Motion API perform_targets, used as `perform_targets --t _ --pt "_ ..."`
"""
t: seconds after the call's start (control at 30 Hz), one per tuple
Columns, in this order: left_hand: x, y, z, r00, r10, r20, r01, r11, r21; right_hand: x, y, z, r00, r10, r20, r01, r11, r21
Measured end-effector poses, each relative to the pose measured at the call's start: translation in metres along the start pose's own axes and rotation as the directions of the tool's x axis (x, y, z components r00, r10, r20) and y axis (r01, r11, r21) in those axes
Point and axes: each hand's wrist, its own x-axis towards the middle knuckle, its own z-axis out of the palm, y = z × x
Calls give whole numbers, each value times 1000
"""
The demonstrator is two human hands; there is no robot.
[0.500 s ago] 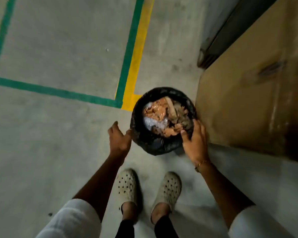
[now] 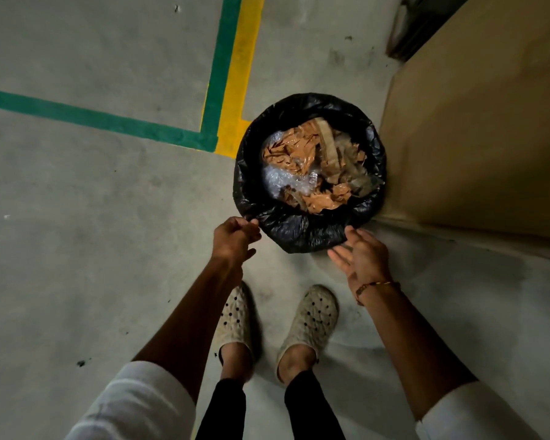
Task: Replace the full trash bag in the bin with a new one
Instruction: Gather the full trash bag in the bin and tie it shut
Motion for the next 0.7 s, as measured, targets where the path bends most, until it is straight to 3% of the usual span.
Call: perform_targets --t 0.23,0.4,0.53,0.7 --pt "-3 -17 -31 975 112 -193 -79 982 173 -8 -1 -23 997 -68 -44 62 989 -138" --pt "-12 -28 -30 996 81 -31 -66 942 329 1 8 -40 995 -5 -99 -13 984 -179" --pt "-9 -30 -30 998 68 0 -65 953 295 2 20 -51 994 -11 -109 -14 973 -231" --pt "-8 -26 -38 993 119 10 -118 970 210 -4 28 -55 992 -76 -105 56 983 -176"
